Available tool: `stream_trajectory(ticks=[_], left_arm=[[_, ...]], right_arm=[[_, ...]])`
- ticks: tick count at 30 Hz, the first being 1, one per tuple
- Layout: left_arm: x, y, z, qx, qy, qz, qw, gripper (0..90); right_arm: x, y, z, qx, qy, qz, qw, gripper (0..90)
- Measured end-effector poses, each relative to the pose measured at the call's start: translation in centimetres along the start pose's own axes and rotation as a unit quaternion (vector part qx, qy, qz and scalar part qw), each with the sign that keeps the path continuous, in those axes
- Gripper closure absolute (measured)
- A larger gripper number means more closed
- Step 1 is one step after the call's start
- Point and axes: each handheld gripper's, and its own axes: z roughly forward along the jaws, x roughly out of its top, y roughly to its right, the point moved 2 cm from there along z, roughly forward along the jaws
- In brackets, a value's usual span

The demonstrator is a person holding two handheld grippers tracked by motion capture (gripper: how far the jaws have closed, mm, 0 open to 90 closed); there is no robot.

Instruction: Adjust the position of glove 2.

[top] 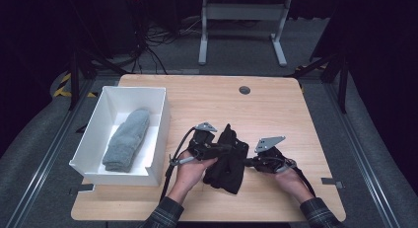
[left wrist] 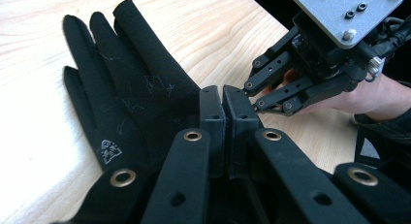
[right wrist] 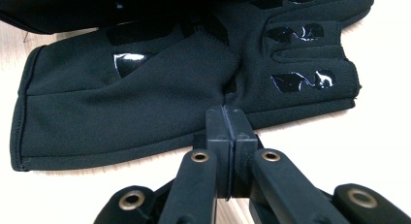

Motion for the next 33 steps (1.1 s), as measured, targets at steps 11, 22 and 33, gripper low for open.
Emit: stream_trajectory(ticks=[11, 22, 33], left_arm=[[-0.6, 0.3, 1.7, -0.002, -0.023, 0.004, 0.9997, 88.4], [-1.6, 0.5, 3.9, -0.006, -0.047, 0.002, 0.9989, 88.0], [-2.1, 0.6, 4.5, -0.033, -0.049, 0.006, 0.9982, 82.9]], right_arm=[[0.6, -0.6, 0.8, 0.005, 0.006, -0.001, 1.0000, 90.0], [0.7, -0.8, 0.9, 0.006, 0.008, -0.005, 0.9999, 90.0], [-0.1, 0.7, -1.3, -0.024, 0.026, 0.016, 0.9992, 78.5]])
